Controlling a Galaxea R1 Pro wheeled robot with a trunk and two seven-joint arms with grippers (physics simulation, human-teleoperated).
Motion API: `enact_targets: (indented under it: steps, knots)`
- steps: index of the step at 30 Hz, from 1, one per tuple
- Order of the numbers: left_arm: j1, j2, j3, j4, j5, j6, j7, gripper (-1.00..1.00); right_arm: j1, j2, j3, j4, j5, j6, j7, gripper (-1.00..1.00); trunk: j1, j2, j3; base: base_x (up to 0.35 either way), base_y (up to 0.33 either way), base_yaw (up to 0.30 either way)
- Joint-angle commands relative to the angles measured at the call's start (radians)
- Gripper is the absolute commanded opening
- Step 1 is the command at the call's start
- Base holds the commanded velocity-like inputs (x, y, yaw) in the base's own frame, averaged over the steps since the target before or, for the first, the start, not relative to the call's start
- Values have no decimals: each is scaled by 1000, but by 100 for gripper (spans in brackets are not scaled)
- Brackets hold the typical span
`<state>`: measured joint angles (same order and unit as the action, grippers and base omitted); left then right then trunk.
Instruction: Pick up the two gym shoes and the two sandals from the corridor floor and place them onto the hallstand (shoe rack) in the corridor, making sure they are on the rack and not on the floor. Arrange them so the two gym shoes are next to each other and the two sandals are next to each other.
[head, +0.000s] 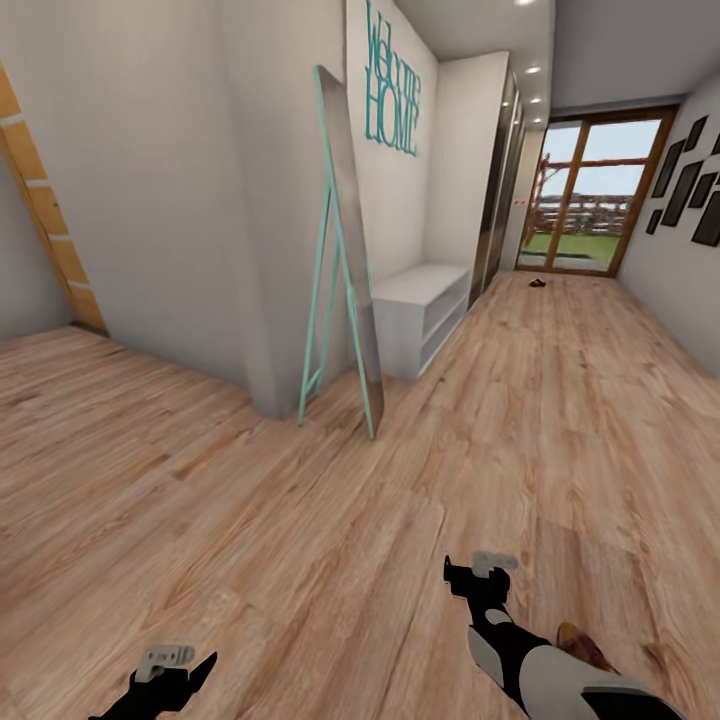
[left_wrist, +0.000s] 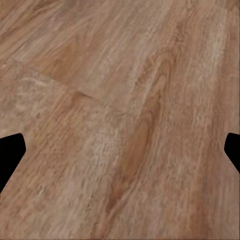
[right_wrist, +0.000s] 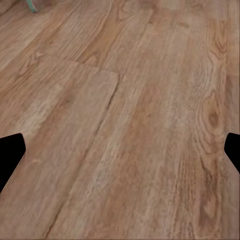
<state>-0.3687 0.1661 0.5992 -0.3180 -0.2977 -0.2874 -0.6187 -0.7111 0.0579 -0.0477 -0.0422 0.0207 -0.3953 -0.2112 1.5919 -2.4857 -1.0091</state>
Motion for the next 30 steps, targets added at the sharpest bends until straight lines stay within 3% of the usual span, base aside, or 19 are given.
enact_targets:
  steps: [1, 18, 30]
  knots:
    - [-1, 0, 8, 1, -11, -6, -4, 100, -1, 0, -4, 1, 2, -4, -1, 100, 0, 0, -1, 349, 0, 0]
    - [-1, 0, 8, 0, -11, -6, -4, 100, -1, 0, -4, 1, 2, -4, -2, 100, 0, 0, -1, 349, 3, 0]
    - [-1, 0, 8, 0, -11, -6, -4, 100, -1, 0, -4, 1, 2, -4, -2, 100, 0, 0, -1, 347, 95, -5]
